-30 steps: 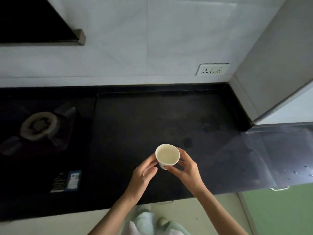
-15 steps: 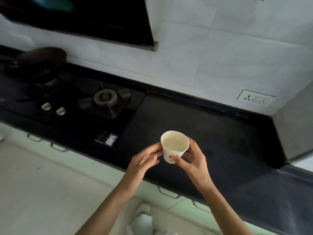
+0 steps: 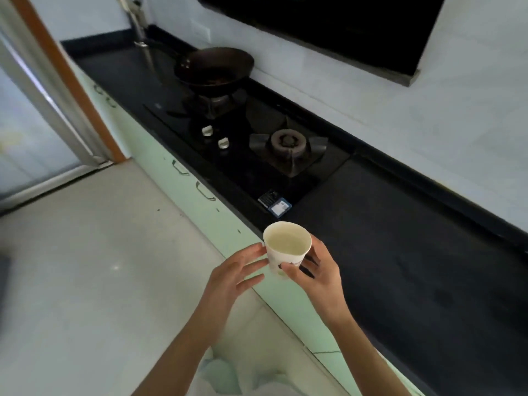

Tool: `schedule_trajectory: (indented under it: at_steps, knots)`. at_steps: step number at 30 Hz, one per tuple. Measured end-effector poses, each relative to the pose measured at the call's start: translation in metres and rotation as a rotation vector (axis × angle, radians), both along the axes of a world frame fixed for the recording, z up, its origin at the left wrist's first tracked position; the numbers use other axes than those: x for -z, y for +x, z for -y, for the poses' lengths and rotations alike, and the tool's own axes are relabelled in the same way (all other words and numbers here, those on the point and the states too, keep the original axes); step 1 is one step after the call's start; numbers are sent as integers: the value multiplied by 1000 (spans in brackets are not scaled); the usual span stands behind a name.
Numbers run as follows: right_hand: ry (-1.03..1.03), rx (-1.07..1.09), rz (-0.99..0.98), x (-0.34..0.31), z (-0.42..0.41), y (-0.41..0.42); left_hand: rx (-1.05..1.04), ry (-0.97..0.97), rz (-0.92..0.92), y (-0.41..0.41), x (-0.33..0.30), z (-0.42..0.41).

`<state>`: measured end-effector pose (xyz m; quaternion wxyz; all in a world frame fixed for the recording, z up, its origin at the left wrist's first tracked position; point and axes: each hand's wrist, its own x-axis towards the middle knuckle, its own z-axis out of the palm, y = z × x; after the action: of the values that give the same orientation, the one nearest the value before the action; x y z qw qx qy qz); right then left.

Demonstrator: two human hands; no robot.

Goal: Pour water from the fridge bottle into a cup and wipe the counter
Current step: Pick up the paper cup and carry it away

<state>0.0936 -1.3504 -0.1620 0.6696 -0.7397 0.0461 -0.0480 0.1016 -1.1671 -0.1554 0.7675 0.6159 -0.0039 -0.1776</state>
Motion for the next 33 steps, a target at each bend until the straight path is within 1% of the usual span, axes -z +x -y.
schedule_trajectory:
  at_steps: [6, 10, 16, 21, 25, 33]
  knots:
    - [-46, -97, -2, -3, -87, 50, -116, -44, 8, 28, 3, -86]
    - [-29, -131, 3, -2, -153, 82, -152, -43, 52, 53, 5, -153]
    - [-28, -183, 0, 3, -234, 117, -221, -55, 24, 80, 8, -234]
    - [-77, -222, -1, 13, -285, 140, -277, -61, -9, 92, 18, -281]
    - [-74, -269, -25, 20, -322, 171, -333, -61, -26, 112, 26, -315]
    - [-36, -377, -1, 23, -400, 274, -438, -32, -18, 196, 29, -385]
